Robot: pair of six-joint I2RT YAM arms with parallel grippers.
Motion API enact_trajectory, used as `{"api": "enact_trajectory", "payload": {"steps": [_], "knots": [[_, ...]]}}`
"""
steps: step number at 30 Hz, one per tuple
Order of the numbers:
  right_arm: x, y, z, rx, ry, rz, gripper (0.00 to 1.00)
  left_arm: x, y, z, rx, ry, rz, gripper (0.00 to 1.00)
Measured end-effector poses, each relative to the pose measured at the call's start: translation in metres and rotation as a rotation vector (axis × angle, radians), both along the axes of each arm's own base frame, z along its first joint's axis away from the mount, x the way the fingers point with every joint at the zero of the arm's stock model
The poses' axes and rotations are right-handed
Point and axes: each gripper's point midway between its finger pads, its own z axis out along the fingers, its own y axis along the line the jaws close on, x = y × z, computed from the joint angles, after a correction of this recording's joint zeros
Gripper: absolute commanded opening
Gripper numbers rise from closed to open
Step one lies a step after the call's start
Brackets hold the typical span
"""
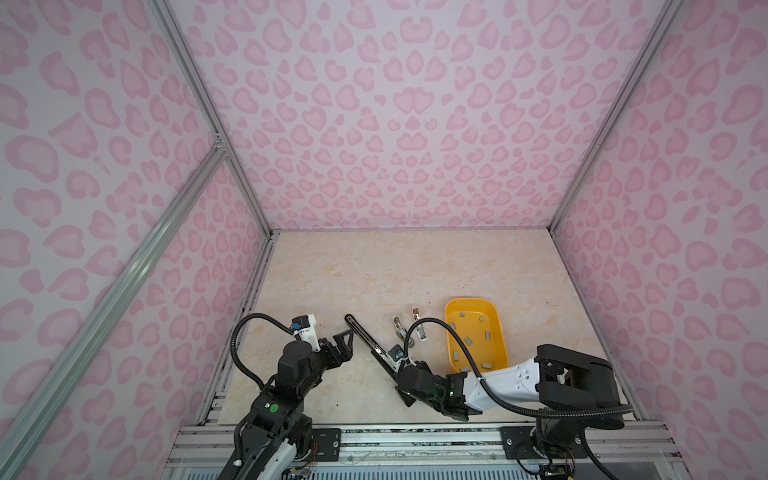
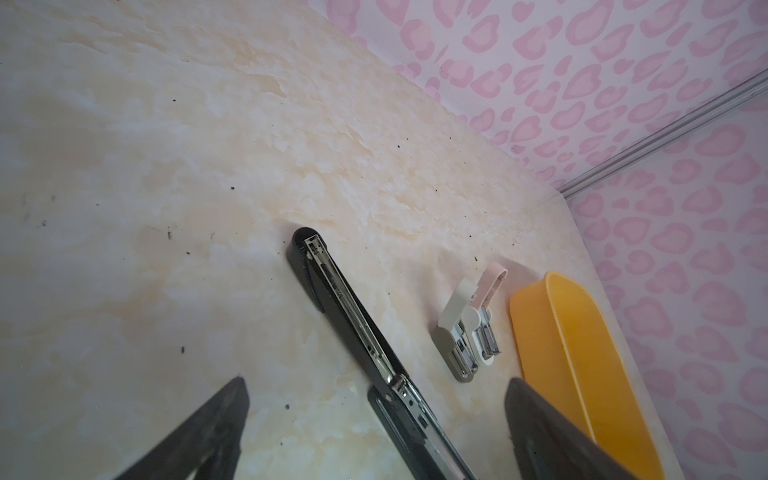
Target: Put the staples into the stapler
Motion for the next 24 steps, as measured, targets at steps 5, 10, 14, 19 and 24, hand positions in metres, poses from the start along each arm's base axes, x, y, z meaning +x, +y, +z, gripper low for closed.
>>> {"api": "enact_trajectory", "payload": {"steps": [5, 10, 14, 19, 24], "knots": [[-0.001, 0.003, 0.001, 0.023, 0.016, -0.012, 0.00, -0.002, 0.001, -0.010, -0.043, 0.038, 0.029, 0.97], [-0.001, 0.005, 0.004, 0.043, 0.043, -0.044, 0.00, -0.001, 0.004, -0.023, -0.101, 0.117, 0.093, 0.97], [0.000, 0.008, 0.008, 0.062, 0.068, -0.077, 0.00, -0.001, 0.004, -0.035, -0.130, 0.183, 0.127, 0.97], [0.001, 0.008, 0.007, 0.083, 0.101, -0.108, 0.00, -0.002, 0.003, -0.049, -0.148, 0.242, 0.151, 0.97], [-0.001, 0.019, 0.009, 0.114, 0.140, -0.109, 0.00, 0.002, -0.008, -0.059, -0.166, 0.287, 0.133, 0.97]]}}
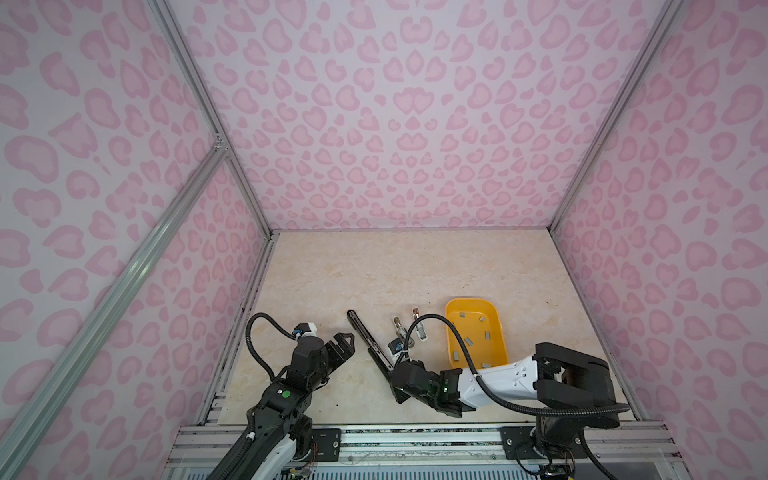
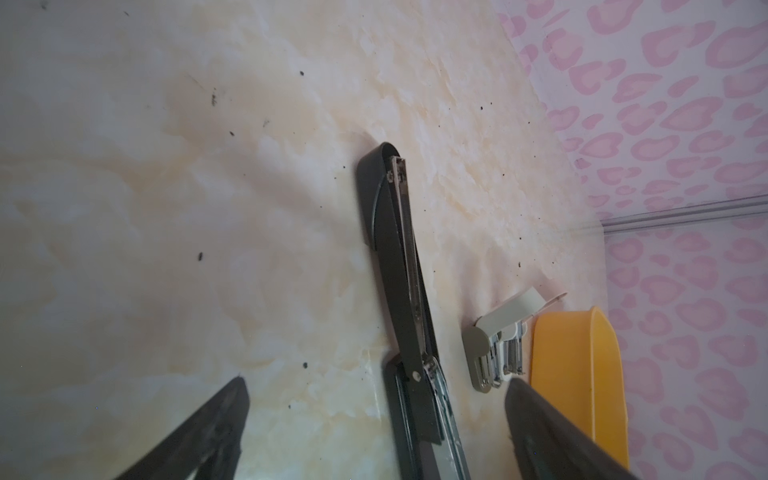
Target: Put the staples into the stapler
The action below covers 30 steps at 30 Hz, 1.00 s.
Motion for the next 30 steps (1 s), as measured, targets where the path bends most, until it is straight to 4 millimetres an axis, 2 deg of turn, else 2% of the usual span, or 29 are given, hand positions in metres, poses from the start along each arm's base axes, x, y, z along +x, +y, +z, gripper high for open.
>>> {"api": "enact_trajectory", "payload": {"steps": [8, 13, 21, 30], "knots": [[-0.005, 0.010, 0.000, 0.029, 0.030, 0.017, 0.00, 0.005, -0.021, -0.018, -0.005, 0.053, -0.041, 0.96], [-0.014, 0.013, -0.001, 0.042, 0.030, 0.046, 0.00, 0.015, -0.022, -0.023, 0.006, 0.046, -0.015, 0.96], [-0.030, 0.007, -0.003, 0.082, 0.030, 0.095, 0.00, 0.026, -0.025, -0.029, -0.020, 0.030, 0.014, 1.00], [-0.045, 0.006, -0.004, 0.111, 0.031, 0.139, 0.00, 0.031, -0.022, -0.030, -0.057, 0.003, 0.062, 0.95]]}}
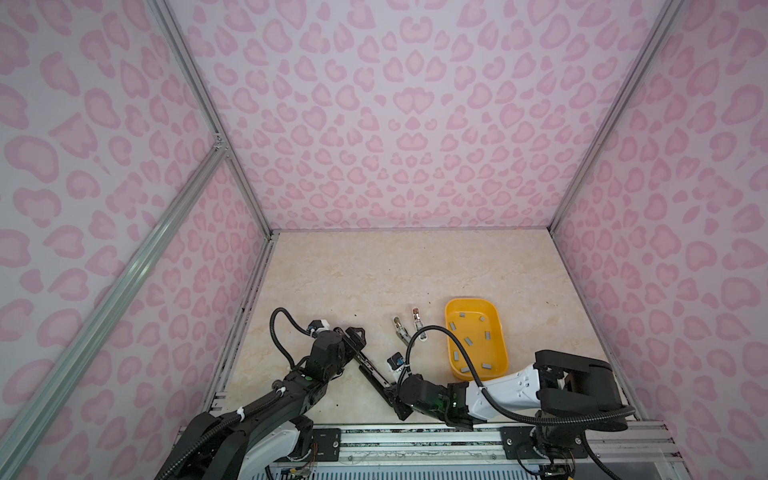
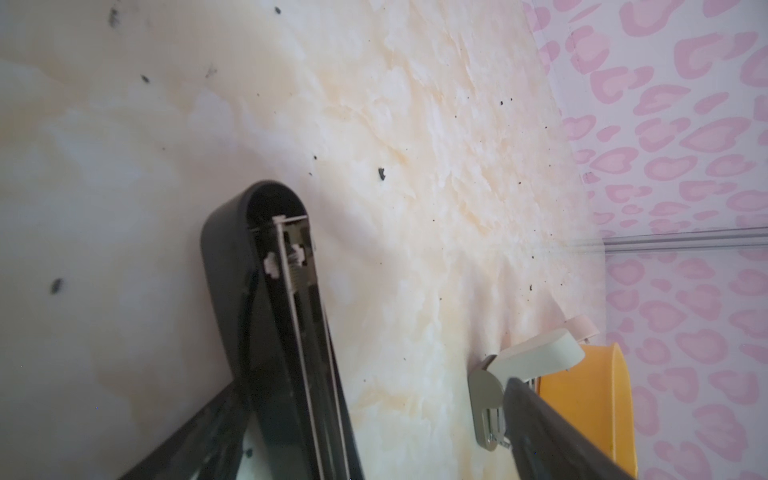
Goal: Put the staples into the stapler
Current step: 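Grasp the black stapler's raised top arm with the left gripper and swing it down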
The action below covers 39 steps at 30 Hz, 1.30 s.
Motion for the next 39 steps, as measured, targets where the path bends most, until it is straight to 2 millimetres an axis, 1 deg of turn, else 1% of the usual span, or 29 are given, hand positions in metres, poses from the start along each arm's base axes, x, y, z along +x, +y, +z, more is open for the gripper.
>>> {"api": "enact_trajectory", "payload": {"steps": [4, 6, 9, 12, 15, 22, 27, 29, 32, 34, 39], "knots": [[-0.005, 0.001, 0.000, 0.013, -0.005, 0.015, 0.00, 0.002, 0.004, 0.003, 0.004, -0.016, 0.026, 0.95], [-0.008, 0.003, 0.001, 0.017, -0.013, 0.028, 0.00, 0.004, 0.008, 0.008, 0.009, -0.041, 0.047, 0.94], [-0.015, 0.006, 0.002, 0.019, -0.025, 0.054, 0.00, 0.010, 0.010, 0.024, 0.026, -0.100, 0.045, 0.88], [-0.021, 0.006, -0.001, 0.014, -0.038, 0.079, 0.00, 0.017, 0.006, 0.047, 0.032, -0.181, 0.023, 0.81], [-0.024, 0.007, 0.001, 0.014, -0.064, 0.085, 0.00, 0.020, 0.003, 0.059, 0.045, -0.230, -0.005, 0.74], [-0.020, -0.003, 0.000, 0.019, -0.127, 0.072, 0.00, 0.020, -0.005, 0.079, 0.096, -0.333, -0.096, 0.61], [-0.013, -0.009, 0.000, 0.020, -0.189, 0.058, 0.00, 0.011, -0.020, 0.086, 0.141, -0.407, -0.212, 0.59], [-0.009, -0.009, 0.001, 0.022, -0.213, 0.053, 0.00, 0.007, -0.028, 0.089, 0.162, -0.439, -0.256, 0.57], [0.001, -0.010, 0.001, 0.031, -0.239, 0.033, 0.00, -0.001, -0.043, 0.090, 0.205, -0.472, -0.337, 0.54], [0.007, -0.010, 0.001, 0.040, -0.256, 0.023, 0.00, -0.006, -0.050, 0.088, 0.247, -0.489, -0.372, 0.53], [0.017, -0.010, 0.000, 0.051, -0.283, 0.016, 0.00, -0.010, -0.057, 0.087, 0.361, -0.535, -0.409, 0.49]]}}
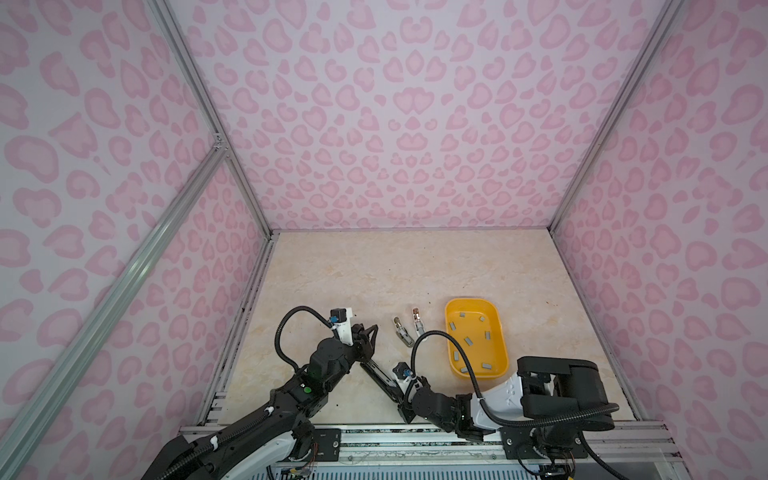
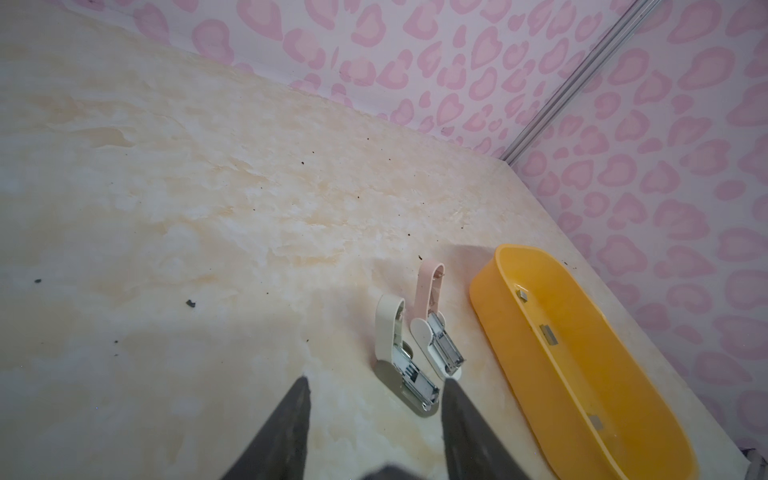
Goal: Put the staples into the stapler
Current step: 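Grasp the black stapler's raised top arm with the left gripper and swing it down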
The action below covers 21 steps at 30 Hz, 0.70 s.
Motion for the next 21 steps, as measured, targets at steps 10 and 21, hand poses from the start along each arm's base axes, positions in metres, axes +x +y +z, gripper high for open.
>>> {"api": "enact_trajectory", "payload": {"steps": [10, 21], "knots": [[0.007, -0.008, -0.003, 0.027, -0.009, 0.043, 0.10, -0.019, -0.015, -0.004, 0.163, -0.103, -0.080, 0.48], [0.007, -0.031, -0.009, 0.033, -0.015, 0.027, 0.28, -0.030, -0.016, -0.009, 0.243, -0.149, -0.078, 0.47]]}}
